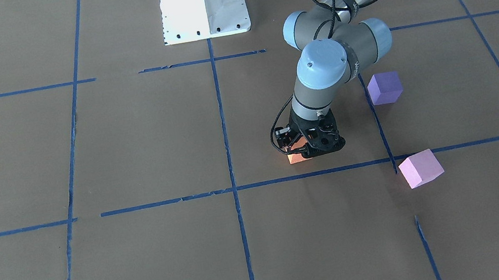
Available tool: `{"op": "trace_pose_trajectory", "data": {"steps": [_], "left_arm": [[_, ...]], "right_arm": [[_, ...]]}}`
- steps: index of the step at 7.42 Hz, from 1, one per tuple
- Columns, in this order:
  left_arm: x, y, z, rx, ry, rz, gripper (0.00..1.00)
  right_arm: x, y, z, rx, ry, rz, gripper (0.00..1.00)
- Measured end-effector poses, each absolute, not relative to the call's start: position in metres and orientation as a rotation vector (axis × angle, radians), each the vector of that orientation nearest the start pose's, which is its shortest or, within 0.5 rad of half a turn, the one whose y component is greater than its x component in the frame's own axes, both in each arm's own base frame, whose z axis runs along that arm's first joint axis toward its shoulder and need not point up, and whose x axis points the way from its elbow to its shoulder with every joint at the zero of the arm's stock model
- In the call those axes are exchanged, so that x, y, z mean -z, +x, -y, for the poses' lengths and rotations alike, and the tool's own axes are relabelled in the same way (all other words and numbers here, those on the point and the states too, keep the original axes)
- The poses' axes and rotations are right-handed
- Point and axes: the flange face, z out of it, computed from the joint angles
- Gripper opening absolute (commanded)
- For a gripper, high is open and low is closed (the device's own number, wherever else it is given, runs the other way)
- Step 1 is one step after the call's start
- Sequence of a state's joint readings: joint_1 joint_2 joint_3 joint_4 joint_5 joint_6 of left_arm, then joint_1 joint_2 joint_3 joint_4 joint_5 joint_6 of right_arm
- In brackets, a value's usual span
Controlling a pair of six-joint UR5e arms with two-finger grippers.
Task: Arrange blocks in a line
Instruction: 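Carry the orange cube with the left gripper between the pink and purple cubes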
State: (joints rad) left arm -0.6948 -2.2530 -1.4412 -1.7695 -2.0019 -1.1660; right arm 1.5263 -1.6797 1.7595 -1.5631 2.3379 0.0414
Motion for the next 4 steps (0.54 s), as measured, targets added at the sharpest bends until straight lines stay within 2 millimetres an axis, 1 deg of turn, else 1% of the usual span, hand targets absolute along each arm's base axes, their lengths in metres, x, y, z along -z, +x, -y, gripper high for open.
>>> {"op": "trace_pose_trajectory", "data": {"steps": [1,2,3,4], "left_arm": [[-0.267,0.483,0.543,0.12,0.047,-0.841,0.0],[-0.249,0.459,0.534,0.126,0.038,-0.814,0.0],[-0.246,0.433,0.523,0.133,0.029,-0.787,0.0],[-0.252,0.4,0.515,0.124,0.041,-0.774,0.0]], "right_arm": [[-0.616,0.044,0.453,0.036,0.05,0.769,1.0],[-0.616,0.044,0.453,0.036,0.05,0.769,1.0],[-0.616,0.044,0.453,0.036,0.05,0.769,1.0],[-0.616,0.044,0.453,0.036,0.05,0.769,1.0]]}}
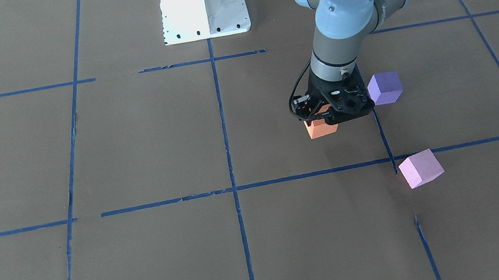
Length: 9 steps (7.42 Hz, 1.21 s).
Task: Arrange blocks in a line
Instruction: 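Carry the orange cube with the left gripper between the pink and purple cubes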
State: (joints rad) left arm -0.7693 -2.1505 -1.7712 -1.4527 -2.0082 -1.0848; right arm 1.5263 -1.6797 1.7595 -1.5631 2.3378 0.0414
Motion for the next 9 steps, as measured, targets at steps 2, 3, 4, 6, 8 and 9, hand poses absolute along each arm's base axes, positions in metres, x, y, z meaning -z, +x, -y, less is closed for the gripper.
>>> {"op": "trace_pose_trajectory", "data": {"steps": [2,3,4,6,8,9], "left_arm": [[-0.3,0.348,0.511,0.076,0.034,-0.763,0.0],[-0.338,0.326,0.509,0.059,0.024,-0.783,0.0],[-0.369,0.314,0.507,0.056,0.028,-0.803,0.0],[-0.412,0.314,0.513,0.061,0.015,-0.799,0.0],[-0.434,0.321,0.518,0.061,0.008,-0.791,0.0],[-0.445,0.324,0.521,0.059,0.012,-0.794,0.0]], "right_arm": [[-0.616,0.044,0.453,0.036,0.05,0.769,1.0],[-0.616,0.044,0.453,0.036,0.05,0.769,1.0],[-0.616,0.044,0.453,0.036,0.05,0.769,1.0],[-0.616,0.044,0.453,0.036,0.05,0.77,1.0],[-0.616,0.044,0.453,0.036,0.05,0.77,1.0],[-0.616,0.044,0.453,0.036,0.05,0.77,1.0]]}}
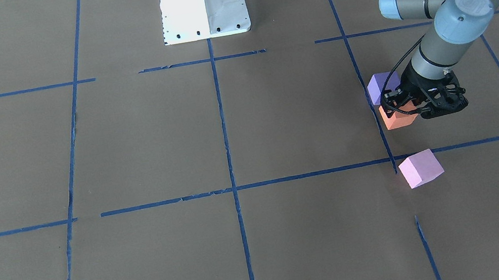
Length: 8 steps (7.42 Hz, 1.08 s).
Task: Arrange blocks in a line
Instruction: 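Carry the orange cube with the left gripper between the pink and purple cubes, then lower the orange cube into line and open the left gripper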
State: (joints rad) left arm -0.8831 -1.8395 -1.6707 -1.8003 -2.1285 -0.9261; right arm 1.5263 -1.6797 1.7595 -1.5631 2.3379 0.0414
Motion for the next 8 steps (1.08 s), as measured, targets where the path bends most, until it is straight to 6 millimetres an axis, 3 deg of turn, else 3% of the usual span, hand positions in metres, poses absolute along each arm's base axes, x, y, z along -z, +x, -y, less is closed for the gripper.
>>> {"op": "trace_pose_trajectory", "data": {"steps": [1,2,3,8], "left_arm": [[-0.454,0.327,0.525,0.057,0.018,-0.799,0.0],[-0.461,0.329,0.526,0.054,0.022,-0.802,0.09],[-0.464,0.329,0.527,0.05,0.026,-0.802,0.99],[-0.472,0.332,0.532,0.037,0.037,-0.804,1.0]], "right_arm": [[-0.616,0.044,0.453,0.036,0.05,0.77,1.0],[-0.616,0.044,0.453,0.036,0.05,0.77,1.0],[-0.616,0.044,0.453,0.036,0.05,0.77,1.0],[-0.616,0.044,0.453,0.036,0.05,0.769,1.0]]}}
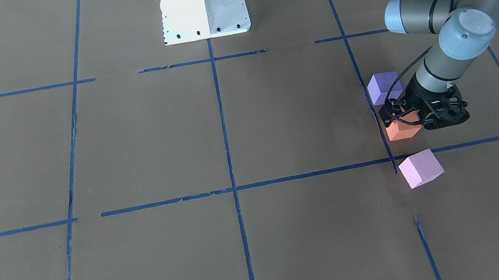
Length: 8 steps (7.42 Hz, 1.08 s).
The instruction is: Arrange blocks in a line
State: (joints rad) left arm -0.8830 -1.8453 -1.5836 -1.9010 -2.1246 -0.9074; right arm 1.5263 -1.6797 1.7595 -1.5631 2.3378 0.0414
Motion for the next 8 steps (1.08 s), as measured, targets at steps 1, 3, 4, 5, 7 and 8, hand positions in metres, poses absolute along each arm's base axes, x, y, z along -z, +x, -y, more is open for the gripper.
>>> {"op": "trace_pose_trajectory", "data": {"steps": [1,3,4,5,7,8], "left_arm": [[-0.468,0.325,0.536,0.034,0.054,-0.808,1.0],[-0.442,0.273,0.564,0.024,0.16,-0.825,1.0],[-0.428,0.237,0.572,0.016,0.224,-0.829,1.0],[-0.42,0.205,0.571,-0.004,0.277,-0.82,1.0],[-0.442,0.114,0.578,-0.121,0.372,-0.72,1.0],[-0.473,0.048,0.577,-0.168,0.376,-0.665,1.0]], "right_arm": [[-0.616,0.044,0.453,0.036,0.05,0.769,1.0],[-0.616,0.044,0.453,0.036,0.05,0.769,1.0],[-0.616,0.044,0.453,0.036,0.05,0.769,1.0],[-0.616,0.044,0.453,0.036,0.05,0.769,1.0],[-0.616,0.044,0.453,0.036,0.05,0.769,1.0],[-0.616,0.044,0.453,0.036,0.05,0.769,1.0]]}}
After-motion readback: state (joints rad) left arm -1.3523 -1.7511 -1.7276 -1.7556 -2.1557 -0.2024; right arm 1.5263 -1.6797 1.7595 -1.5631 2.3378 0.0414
